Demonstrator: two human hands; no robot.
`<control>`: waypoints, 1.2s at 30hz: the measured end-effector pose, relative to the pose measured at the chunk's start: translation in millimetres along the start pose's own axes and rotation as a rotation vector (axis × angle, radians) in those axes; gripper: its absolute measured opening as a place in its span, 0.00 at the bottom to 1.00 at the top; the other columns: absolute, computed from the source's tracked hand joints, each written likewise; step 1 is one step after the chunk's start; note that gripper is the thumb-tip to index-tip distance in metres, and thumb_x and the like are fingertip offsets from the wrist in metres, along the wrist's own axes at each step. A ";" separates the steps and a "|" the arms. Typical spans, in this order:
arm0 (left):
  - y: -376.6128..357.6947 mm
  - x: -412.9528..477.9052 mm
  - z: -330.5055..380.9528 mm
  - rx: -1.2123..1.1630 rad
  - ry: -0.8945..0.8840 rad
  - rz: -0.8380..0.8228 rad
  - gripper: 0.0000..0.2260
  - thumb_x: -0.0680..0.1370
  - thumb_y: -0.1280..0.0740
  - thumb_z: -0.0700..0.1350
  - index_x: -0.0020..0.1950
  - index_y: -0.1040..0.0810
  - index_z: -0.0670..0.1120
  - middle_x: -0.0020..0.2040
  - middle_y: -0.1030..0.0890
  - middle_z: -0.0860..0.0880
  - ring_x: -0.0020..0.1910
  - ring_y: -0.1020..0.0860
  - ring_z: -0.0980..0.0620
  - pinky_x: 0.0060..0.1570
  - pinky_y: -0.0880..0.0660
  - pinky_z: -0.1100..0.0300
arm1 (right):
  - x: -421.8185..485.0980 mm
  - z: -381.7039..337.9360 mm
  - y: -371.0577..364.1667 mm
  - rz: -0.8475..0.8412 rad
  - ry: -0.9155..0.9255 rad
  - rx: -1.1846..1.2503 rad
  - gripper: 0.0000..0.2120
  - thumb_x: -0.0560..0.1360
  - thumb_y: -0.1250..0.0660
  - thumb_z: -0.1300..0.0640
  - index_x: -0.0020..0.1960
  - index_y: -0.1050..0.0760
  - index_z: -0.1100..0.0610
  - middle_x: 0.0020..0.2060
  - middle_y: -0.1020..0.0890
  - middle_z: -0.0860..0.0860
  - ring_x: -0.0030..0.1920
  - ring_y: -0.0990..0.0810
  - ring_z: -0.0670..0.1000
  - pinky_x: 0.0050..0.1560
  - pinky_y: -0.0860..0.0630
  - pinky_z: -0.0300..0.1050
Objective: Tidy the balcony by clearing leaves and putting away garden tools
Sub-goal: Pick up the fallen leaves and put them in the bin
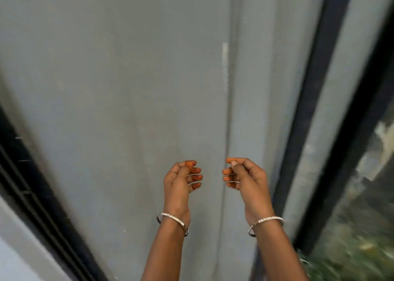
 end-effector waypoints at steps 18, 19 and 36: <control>-293.2 -252.4 -145.3 0.038 0.338 -0.646 0.04 0.79 0.36 0.39 0.45 0.22 0.45 0.35 0.20 0.49 0.31 0.23 0.54 0.35 0.26 0.61 | -169.6 -74.1 392.3 0.686 0.030 -0.052 0.08 0.80 0.38 0.61 0.51 0.21 0.60 0.34 0.19 0.53 0.31 0.23 0.48 0.33 0.27 0.39; -306.9 -267.9 -151.0 0.045 0.351 -0.691 0.05 0.79 0.35 0.40 0.45 0.22 0.45 0.35 0.20 0.49 0.31 0.23 0.54 0.35 0.26 0.60 | -184.4 -77.8 408.6 0.734 0.034 -0.052 0.08 0.80 0.38 0.61 0.51 0.21 0.60 0.34 0.19 0.53 0.31 0.23 0.48 0.34 0.27 0.39; -509.3 -538.9 -266.2 0.128 0.651 -1.285 0.04 0.79 0.34 0.40 0.45 0.21 0.45 0.36 0.20 0.49 0.32 0.23 0.53 0.35 0.27 0.60 | -407.5 -130.5 655.6 1.454 0.108 -0.082 0.09 0.81 0.39 0.60 0.54 0.21 0.61 0.35 0.18 0.53 0.32 0.22 0.47 0.32 0.27 0.37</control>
Point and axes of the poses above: each hand's wrist, its own x-axis towards the middle knuckle, its own y-axis out of the back of the hand, z = x × y, the point moved 4 cm from there along x, towards the middle knuckle
